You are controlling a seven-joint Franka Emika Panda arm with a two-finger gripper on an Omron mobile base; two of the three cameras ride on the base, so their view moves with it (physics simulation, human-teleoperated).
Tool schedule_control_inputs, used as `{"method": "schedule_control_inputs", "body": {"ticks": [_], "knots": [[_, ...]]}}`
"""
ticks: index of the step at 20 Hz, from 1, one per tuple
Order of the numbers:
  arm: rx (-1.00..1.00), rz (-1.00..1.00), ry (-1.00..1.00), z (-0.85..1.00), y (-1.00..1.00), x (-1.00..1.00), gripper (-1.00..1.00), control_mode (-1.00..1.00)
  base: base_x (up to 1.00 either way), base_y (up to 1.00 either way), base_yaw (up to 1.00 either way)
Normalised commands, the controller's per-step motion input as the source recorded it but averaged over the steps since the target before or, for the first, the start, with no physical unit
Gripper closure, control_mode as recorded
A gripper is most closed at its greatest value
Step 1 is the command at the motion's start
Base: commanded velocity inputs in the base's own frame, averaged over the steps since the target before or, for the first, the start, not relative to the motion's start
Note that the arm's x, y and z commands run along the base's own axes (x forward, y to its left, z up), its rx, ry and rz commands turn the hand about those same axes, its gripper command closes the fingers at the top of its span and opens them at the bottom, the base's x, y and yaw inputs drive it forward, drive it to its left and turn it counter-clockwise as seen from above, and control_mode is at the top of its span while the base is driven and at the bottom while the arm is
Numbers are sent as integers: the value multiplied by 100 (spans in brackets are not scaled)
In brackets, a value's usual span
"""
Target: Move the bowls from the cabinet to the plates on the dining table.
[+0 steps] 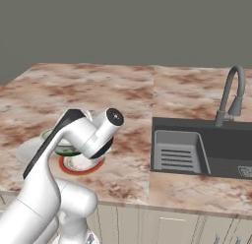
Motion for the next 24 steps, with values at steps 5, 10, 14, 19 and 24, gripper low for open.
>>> {"method": "schedule_control_inputs", "body": {"ticks": [5, 10, 14, 19, 24], "knots": [[0, 5, 1, -27, 0, 27, 100, -100, 0, 0, 0], [0, 6, 0, -28, 0, 7, 100, -100, 0, 0, 0], [0, 6, 0, -28, 0, 4, 100, -100, 0, 0, 0], [0, 5, 0, -14, 0, 12, 100, -100, 0, 0, 0], [-1, 4, 0, -16, 0, 9, 100, -100, 0, 0, 0]]}}
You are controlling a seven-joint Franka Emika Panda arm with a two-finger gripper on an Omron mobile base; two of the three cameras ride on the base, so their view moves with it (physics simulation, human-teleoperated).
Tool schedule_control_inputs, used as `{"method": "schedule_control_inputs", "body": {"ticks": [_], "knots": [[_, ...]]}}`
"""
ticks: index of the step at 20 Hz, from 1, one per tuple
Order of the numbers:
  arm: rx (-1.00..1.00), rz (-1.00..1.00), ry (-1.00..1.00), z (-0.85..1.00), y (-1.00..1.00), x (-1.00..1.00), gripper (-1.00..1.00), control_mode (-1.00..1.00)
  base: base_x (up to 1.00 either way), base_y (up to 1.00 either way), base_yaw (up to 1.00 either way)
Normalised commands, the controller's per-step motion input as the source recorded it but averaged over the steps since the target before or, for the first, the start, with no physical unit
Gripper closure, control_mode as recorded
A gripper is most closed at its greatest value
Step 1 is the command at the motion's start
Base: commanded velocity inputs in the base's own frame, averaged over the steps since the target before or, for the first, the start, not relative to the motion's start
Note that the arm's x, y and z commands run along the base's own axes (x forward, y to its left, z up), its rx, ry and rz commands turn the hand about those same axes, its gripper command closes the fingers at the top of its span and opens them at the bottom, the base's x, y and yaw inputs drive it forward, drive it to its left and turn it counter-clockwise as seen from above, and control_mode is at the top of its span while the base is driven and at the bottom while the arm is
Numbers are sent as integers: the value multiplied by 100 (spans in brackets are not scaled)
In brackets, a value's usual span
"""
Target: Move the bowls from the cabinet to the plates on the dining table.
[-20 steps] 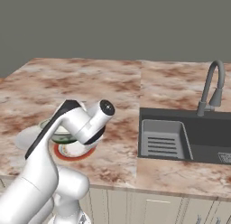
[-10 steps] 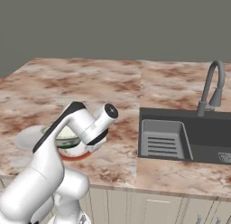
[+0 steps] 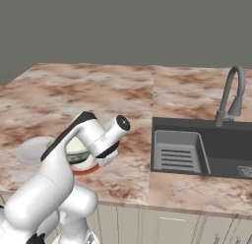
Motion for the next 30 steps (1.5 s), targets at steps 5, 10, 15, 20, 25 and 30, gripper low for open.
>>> {"method": "schedule_control_inputs", "body": {"ticks": [5, 10, 15, 20, 25, 30], "knots": [[-2, 4, 0, -20, 0, 7, 100, -100, 0, 0, 0], [-1, 4, 0, -13, 0, 19, 100, -100, 0, 0, 0], [0, 2, 0, -3, 0, 14, 100, -100, 0, 0, 0], [0, 0, 0, -20, 0, 7, 100, -100, 0, 0, 0], [0, 1, 0, -12, 0, 18, 100, -100, 0, 0, 0], [0, 1, 0, -12, 0, 15, 100, -100, 0, 0, 0]]}}
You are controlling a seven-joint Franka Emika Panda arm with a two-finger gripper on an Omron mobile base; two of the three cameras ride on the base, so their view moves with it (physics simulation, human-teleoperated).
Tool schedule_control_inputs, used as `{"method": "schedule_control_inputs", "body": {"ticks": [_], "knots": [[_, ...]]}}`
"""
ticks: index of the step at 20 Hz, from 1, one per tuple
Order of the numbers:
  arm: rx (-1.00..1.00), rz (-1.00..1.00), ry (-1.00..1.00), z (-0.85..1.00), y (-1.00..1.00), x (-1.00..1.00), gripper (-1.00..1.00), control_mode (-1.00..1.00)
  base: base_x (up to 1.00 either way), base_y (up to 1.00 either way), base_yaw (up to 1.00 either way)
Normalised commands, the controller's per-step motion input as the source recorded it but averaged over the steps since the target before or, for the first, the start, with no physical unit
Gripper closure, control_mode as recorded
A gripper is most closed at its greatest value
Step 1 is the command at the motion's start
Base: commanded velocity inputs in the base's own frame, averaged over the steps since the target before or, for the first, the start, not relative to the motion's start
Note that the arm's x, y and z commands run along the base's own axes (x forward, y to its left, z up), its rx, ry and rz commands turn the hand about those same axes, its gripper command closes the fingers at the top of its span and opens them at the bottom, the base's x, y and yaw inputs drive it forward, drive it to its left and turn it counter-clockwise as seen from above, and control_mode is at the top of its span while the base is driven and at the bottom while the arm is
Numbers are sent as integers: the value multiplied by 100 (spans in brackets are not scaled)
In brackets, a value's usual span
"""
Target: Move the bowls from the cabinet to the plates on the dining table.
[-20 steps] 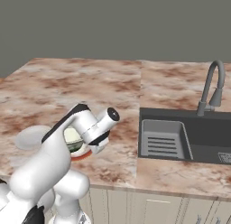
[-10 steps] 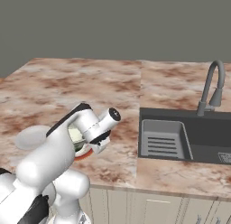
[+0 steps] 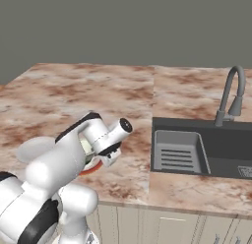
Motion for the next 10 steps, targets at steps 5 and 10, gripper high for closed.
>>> {"method": "schedule_control_inputs", "body": {"ticks": [5, 10], "knots": [[0, 2, 0, -15, 0, 25, 100, -100, 0, 0, 0], [0, 1, 0, -2, 0, 5, 100, -100, 0, 0, 0]]}}
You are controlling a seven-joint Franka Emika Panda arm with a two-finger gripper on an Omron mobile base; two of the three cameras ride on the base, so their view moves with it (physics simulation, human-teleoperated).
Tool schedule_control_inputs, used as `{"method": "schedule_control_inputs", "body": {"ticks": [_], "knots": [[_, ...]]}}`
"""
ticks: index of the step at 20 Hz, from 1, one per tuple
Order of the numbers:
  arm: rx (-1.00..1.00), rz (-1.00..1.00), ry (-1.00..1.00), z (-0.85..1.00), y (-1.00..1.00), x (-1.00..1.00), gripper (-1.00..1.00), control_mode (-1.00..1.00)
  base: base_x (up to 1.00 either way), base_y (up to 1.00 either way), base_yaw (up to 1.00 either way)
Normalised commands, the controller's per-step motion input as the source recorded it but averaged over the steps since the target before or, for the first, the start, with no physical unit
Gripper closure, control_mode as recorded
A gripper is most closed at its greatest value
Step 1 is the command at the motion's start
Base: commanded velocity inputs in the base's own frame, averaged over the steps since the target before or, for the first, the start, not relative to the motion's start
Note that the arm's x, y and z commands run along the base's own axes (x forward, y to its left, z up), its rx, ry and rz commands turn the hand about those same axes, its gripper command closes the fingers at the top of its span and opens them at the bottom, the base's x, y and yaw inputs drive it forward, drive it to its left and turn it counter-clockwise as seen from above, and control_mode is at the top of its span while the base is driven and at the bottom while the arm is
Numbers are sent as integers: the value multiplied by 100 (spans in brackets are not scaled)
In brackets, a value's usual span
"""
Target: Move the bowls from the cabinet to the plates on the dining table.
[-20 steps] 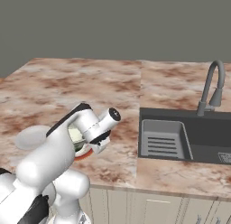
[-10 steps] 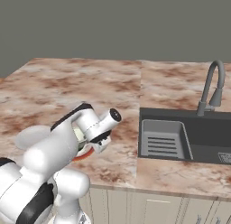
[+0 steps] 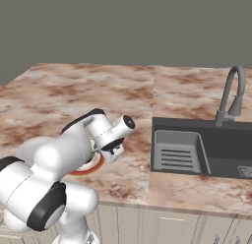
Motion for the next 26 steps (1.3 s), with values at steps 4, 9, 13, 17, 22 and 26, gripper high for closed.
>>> {"method": "schedule_control_inputs", "body": {"ticks": [4, 9, 13, 17, 22, 26], "knots": [[0, 0, 0, 0, 0, 0, -100, -100, 0, 0, 0], [0, 0, 0, 0, 0, 0, -100, -100, 0, 0, 0], [0, 0, -3, 0, -6, -2, -100, -100, 0, 0, 0], [0, 0, -7, 6, -39, 0, -100, -100, 0, 0, 0], [-7, -1, -18, 19, -28, -12, -100, -100, 0, 0, 0], [-17, 0, -20, 22, 0, -32, -100, -100, 0, 0, 0]]}}
